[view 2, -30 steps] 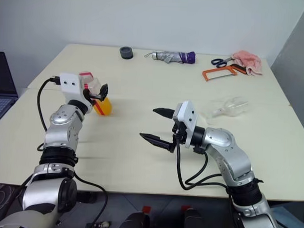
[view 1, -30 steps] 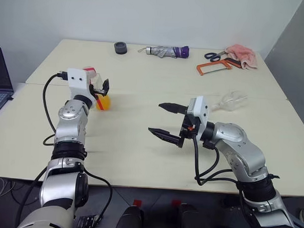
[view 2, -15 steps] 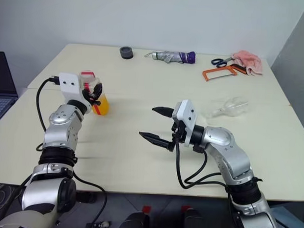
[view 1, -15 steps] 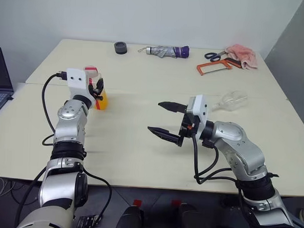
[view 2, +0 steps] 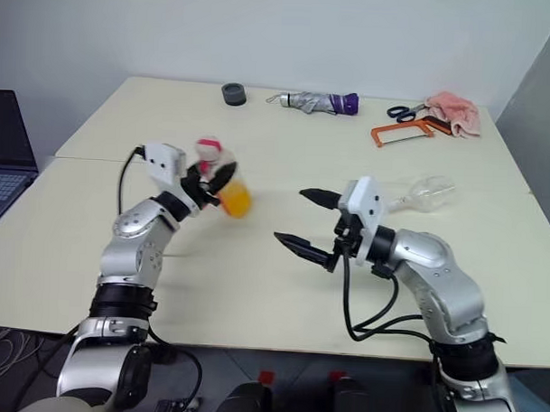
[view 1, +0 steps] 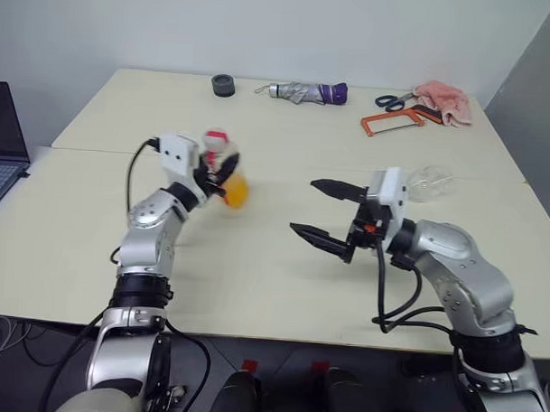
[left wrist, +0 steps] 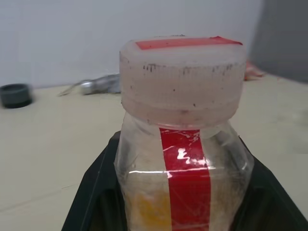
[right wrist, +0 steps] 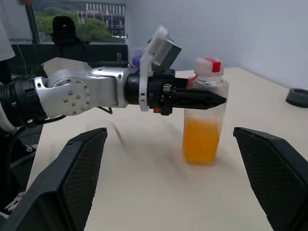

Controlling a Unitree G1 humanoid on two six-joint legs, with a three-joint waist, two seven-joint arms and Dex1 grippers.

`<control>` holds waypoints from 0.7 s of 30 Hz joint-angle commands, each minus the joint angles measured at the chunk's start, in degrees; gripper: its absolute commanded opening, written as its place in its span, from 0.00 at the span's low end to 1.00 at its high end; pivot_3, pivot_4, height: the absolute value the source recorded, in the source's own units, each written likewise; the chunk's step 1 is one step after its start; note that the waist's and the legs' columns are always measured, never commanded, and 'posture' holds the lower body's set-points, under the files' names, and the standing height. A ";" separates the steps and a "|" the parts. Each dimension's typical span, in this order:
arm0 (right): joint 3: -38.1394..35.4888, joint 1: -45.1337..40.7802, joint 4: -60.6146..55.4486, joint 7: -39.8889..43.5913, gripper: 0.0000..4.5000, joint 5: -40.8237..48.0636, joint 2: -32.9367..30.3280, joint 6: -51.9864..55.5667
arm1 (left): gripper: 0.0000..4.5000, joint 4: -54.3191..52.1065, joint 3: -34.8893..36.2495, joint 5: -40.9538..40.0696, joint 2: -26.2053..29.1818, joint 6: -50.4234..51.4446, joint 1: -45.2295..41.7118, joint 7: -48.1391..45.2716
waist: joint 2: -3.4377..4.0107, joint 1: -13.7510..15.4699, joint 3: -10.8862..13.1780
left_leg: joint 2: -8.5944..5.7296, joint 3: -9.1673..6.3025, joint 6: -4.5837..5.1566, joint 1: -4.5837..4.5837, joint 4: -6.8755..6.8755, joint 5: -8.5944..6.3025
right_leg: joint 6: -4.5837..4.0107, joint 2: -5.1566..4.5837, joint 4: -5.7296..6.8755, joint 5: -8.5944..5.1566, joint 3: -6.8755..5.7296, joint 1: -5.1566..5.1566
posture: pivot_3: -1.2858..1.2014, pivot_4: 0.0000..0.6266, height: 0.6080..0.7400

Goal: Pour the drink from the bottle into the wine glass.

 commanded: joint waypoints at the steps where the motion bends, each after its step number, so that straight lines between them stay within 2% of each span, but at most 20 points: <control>1: -3.93 0.20 -5.36 -2.96 1.00 3.29 -1.33 3.32 | 0.43 -7.82 -3.89 -5.47 -0.59 4.06 0.32 -8.99 | 0.00 -0.07 0.00 | 0.01 0.01 0.01 0.01 0.00 -0.01 | 0.00 0.02 0.00 0.00 0.01 0.00 | 0.52 0.24 1.00; 6: -4.97 -0.49 -9.36 -8.35 1.00 5.51 -1.70 9.22 | 0.43 -10.34 -12.38 -6.88 0.41 9.38 -0.75 -21.86 | 0.01 -0.36 0.00 | -0.02 0.07 0.05 0.06 -0.02 -0.03 | 0.00 0.22 0.01 0.00 0.06 0.00 | 0.52 0.24 1.00; 10: -4.00 -2.41 -10.95 -12.80 1.00 7.24 -0.24 13.95 | 0.43 -8.22 -16.10 -4.10 1.23 7.32 -2.21 -27.41 | 0.01 -0.65 0.00 | -0.01 0.07 0.21 0.09 -0.02 -0.12 | 0.00 0.33 0.02 0.00 0.07 0.00 | 0.52 0.24 1.00; 21: 1.01 -4.17 -10.23 -14.84 1.00 6.61 1.11 15.64 | 0.43 -4.61 -16.65 -1.01 -0.02 3.40 -3.70 -29.06 | 0.02 -0.56 0.00 | 0.00 0.03 0.23 0.07 -0.02 -0.13 | 0.00 0.24 0.01 -0.01 0.05 0.01 | 0.52 0.24 1.00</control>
